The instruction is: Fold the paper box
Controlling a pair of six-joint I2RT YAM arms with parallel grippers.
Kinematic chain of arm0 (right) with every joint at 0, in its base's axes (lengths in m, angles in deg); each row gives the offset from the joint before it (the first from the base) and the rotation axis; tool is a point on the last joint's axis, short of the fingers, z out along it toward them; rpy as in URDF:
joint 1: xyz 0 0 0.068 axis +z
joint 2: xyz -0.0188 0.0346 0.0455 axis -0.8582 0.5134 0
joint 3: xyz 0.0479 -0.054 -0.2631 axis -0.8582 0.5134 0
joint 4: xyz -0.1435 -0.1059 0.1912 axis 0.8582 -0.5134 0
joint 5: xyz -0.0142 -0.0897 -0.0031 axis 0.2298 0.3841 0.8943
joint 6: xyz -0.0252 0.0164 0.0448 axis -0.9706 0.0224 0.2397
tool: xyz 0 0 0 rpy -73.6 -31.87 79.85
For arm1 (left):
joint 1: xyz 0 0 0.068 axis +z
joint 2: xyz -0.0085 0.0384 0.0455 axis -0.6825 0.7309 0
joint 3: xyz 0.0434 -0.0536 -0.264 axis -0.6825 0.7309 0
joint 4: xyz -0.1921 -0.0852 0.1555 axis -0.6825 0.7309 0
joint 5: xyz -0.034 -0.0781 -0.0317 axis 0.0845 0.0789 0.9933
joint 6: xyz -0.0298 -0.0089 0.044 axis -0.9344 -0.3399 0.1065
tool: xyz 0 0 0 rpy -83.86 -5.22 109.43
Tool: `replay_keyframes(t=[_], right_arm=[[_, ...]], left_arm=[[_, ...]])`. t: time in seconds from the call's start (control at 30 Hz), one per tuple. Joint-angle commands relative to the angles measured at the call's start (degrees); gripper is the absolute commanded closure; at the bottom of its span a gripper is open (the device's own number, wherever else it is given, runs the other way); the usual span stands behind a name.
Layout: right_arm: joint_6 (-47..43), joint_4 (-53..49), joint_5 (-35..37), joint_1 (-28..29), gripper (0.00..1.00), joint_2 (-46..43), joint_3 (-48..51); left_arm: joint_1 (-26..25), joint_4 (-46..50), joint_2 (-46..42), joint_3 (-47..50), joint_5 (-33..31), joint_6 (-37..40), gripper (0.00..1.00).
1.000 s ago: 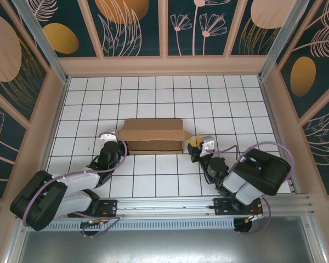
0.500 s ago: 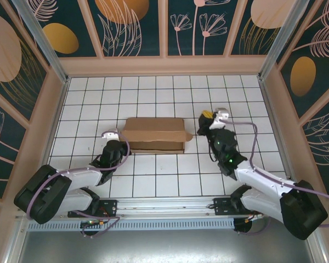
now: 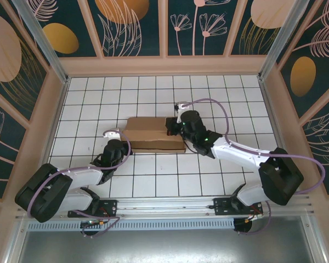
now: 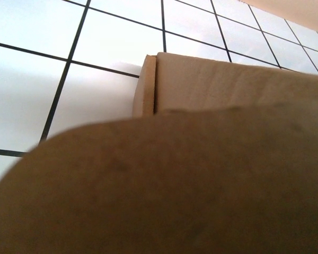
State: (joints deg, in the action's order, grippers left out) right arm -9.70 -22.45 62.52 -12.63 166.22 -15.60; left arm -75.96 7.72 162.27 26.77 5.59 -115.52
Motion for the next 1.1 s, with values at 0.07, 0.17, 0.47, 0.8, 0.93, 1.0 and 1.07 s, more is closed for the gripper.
replay_keyframes(t=[0.07,0.17,0.47,0.8,0.93,1.0,1.07], right_arm=[[3.71,-4.14,4.0,1.41,1.0,3.78,-1.05],[4.04,-2.8,3.93,1.33,1.0,4.95,0.16],[4.59,-1.17,5.38,0.21,1.0,6.15,2.09],[3.59,-1.34,4.68,-0.86,1.0,5.94,1.47],[3.16,-1.52,5.01,-0.86,0.99,6.1,1.43],[2.99,-1.52,5.35,-0.86,0.98,6.1,1.5],[2.59,-1.6,5.54,-0.91,0.98,6.15,1.42]], left_arm=[[-0.33,1.82,-1.31,-1.0,0.85,-2.88,0.96],[-0.38,2.48,-2.03,-1.4,2.92,-3.81,0.9],[-0.32,13.89,-5.46,-3.83,3.99,-9.4,0.55],[-0.29,30.15,-9.1,-7.63,1.3,-18.04,0.42],[-0.28,33.88,-12.39,-8.52,-0.65,-17.37,0.42],[-0.23,34.93,-13.36,-7.97,-2.72,-17.36,0.4],[0.09,36.48,-13.47,-7.88,-4.34,-18.22,0.39]])
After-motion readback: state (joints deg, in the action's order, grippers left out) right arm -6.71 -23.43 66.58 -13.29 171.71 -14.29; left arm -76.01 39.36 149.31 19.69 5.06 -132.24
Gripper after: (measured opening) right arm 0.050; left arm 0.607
